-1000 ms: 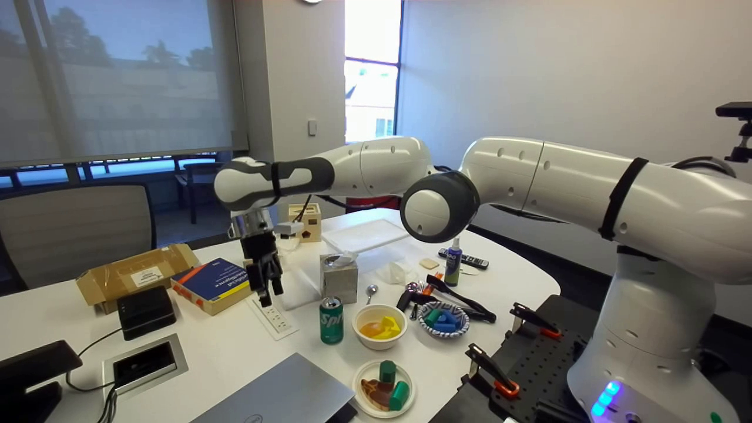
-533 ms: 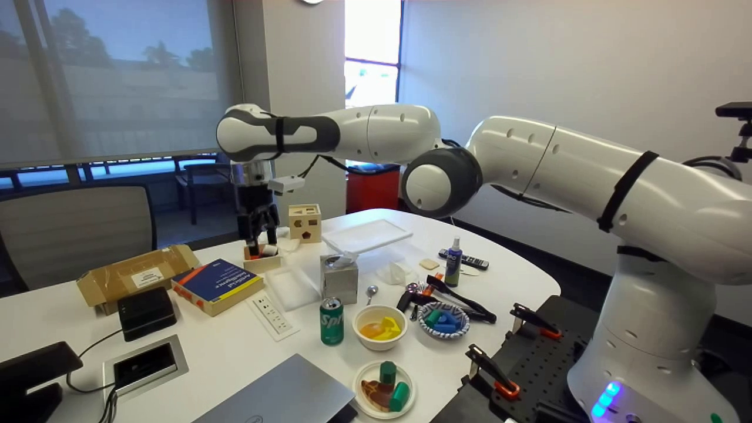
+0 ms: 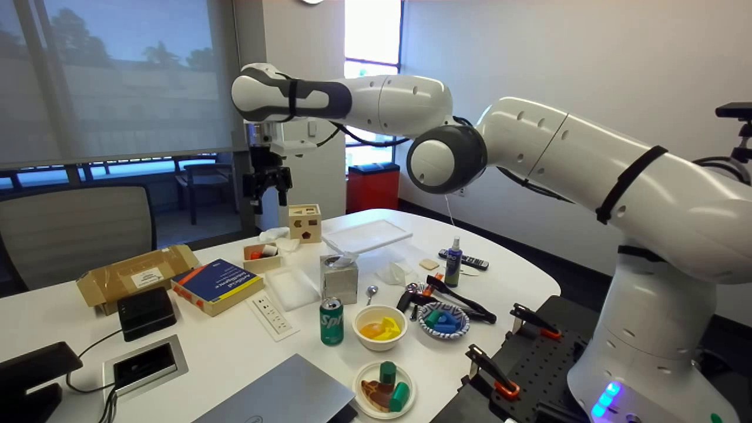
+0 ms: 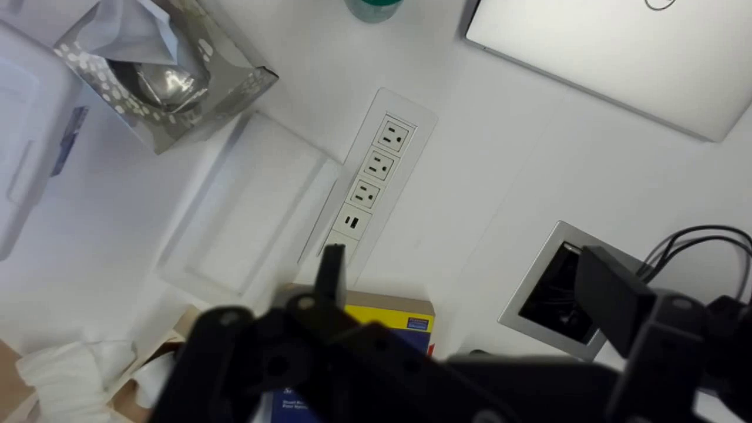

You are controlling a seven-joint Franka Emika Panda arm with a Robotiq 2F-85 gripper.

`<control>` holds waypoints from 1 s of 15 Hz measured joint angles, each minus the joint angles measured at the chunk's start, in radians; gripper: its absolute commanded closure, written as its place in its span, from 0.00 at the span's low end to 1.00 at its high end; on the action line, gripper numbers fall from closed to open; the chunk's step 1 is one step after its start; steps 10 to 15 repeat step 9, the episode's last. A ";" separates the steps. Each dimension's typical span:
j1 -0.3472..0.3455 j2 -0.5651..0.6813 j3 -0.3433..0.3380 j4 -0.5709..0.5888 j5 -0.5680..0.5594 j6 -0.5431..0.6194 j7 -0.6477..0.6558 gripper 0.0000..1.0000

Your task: Fold the laptop

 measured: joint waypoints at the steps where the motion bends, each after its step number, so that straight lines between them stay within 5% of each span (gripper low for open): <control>1: -0.006 -0.006 0.000 0.000 0.000 0.000 0.020 0.00; 15: -0.021 -0.019 -0.001 -0.014 0.000 0.001 0.078 0.00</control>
